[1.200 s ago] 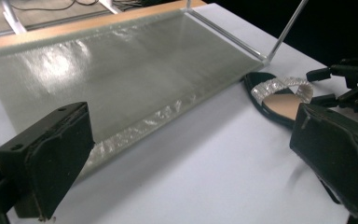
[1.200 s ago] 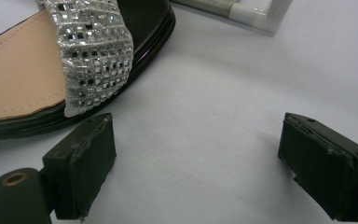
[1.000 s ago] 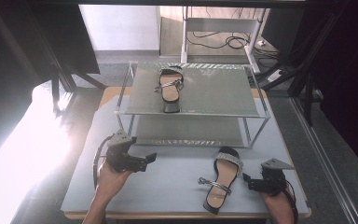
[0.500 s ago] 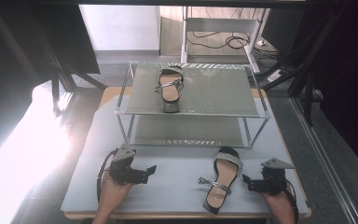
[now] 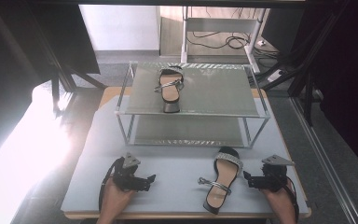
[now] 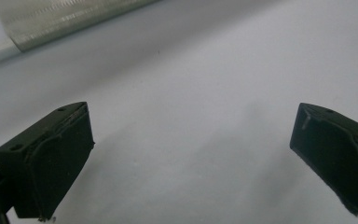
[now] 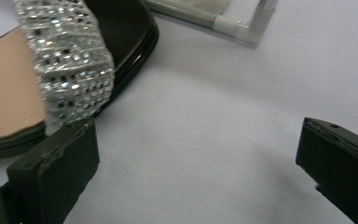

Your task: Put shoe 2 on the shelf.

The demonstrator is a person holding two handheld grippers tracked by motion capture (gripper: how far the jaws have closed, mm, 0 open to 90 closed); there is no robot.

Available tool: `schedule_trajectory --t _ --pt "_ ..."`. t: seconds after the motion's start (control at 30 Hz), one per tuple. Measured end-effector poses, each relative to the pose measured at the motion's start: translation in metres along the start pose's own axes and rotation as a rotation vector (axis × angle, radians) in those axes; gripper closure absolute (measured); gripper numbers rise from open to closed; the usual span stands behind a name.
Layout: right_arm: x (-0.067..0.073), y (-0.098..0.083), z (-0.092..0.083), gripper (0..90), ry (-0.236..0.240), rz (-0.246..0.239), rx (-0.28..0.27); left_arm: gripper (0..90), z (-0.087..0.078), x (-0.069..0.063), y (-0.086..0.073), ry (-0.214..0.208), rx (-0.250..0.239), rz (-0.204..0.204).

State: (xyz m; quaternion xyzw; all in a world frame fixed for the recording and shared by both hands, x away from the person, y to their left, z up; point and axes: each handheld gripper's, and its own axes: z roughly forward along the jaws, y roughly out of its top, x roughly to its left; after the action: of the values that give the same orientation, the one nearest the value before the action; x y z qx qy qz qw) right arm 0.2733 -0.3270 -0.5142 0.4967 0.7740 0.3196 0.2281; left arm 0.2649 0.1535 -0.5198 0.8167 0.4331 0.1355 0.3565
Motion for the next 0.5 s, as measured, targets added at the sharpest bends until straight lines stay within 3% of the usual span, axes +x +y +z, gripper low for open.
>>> schedule_trajectory --t 0.07,0.23,0.33,0.5 --pt "-0.001 0.002 0.002 0.0 -0.009 0.005 0.006 0.0 0.005 0.001 -0.001 0.008 0.032 -0.006" --pt "-0.004 0.005 0.010 0.0 -0.043 0.025 0.041 0.0 0.007 -0.003 0.000 0.048 0.052 0.027" --pt "-0.004 0.009 0.015 0.0 -0.048 0.035 0.045 0.0 0.007 -0.004 0.000 0.049 0.055 0.030" --pt "0.004 0.020 0.022 2.8 -0.068 -0.015 0.051 0.0 0.007 -0.004 0.000 0.048 0.054 0.029"
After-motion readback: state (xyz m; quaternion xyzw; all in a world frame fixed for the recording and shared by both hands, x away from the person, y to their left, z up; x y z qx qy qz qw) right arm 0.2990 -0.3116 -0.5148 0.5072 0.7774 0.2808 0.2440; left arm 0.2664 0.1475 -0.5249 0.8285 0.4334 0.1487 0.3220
